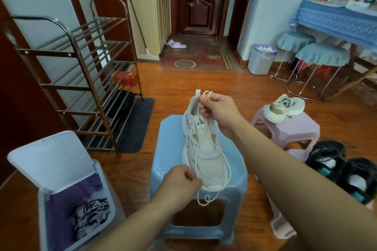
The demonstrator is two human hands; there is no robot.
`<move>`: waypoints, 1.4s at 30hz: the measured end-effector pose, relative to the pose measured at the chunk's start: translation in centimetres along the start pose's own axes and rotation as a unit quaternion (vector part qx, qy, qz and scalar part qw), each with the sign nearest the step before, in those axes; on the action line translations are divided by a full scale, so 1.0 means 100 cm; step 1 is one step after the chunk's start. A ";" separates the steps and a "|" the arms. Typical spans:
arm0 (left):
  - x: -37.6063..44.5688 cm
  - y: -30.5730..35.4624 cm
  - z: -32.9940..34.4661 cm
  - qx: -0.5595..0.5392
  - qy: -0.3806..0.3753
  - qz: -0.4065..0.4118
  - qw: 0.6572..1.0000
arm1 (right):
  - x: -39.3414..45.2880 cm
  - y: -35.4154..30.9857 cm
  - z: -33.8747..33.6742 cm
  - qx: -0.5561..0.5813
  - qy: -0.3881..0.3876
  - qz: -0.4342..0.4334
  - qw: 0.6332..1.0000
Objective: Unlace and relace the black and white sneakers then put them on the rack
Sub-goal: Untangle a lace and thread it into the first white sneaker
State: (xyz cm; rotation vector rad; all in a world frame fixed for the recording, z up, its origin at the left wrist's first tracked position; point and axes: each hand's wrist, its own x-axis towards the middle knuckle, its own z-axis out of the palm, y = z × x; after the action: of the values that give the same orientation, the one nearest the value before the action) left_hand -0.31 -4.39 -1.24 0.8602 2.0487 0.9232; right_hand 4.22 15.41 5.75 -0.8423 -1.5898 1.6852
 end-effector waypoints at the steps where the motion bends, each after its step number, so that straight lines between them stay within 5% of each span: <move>1: -0.002 0.000 0.000 0.010 -0.003 -0.007 1.000 | 0.000 0.000 0.002 -0.005 0.002 -0.002 1.000; 5: -0.012 -0.009 -0.001 0.021 0.005 0.001 1.000 | -0.004 0.002 0.004 -0.027 0.016 -0.011 0.999; 7: -0.020 -0.008 -0.006 -0.057 -0.040 0.002 0.998 | -0.005 0.003 0.003 -0.040 0.017 -0.015 0.999; 11: -0.046 -0.013 -0.025 -0.286 -0.198 -0.078 0.934 | -0.004 0.005 -0.001 -0.047 0.013 -0.006 0.999; 14: -0.075 -0.025 -0.046 -0.264 -0.425 -0.087 0.862 | -0.001 0.006 -0.002 -0.027 0.018 0.000 0.999; 16: -0.086 -0.028 -0.059 -0.223 -0.498 -0.001 0.838 | -0.002 0.006 -0.001 -0.028 0.015 0.003 0.999; 18: -0.088 -0.020 -0.063 -0.155 -0.449 0.117 0.872 | -0.004 0.005 0.000 -0.035 0.007 0.005 0.999; 21: -0.074 -0.004 -0.050 -0.003 -0.273 0.297 0.915 | -0.003 0.002 0.000 -0.045 -0.004 0.007 0.999; 24: -0.042 -0.007 -0.021 0.220 -0.094 0.457 0.856 | -0.002 -0.001 -0.002 -0.042 -0.012 0.016 0.999; 27: -0.014 -0.009 0.001 0.314 0.015 0.454 0.834 | 0.001 -0.005 -0.007 -0.042 -0.008 0.023 0.999; 33: 0.007 -0.010 0.002 0.284 0.017 0.459 0.842 | 0.019 -0.032 -0.019 -0.024 0.022 0.025 0.999; 42: 0.019 -0.012 -0.003 0.250 -0.013 0.448 0.859 | 0.092 -0.110 -0.018 0.152 0.115 -0.069 0.979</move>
State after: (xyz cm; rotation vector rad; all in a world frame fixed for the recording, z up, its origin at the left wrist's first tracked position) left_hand -1.87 -3.65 -2.64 2.2087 1.8515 0.7960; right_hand 0.82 24.46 16.49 -0.7224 -1.1698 1.6132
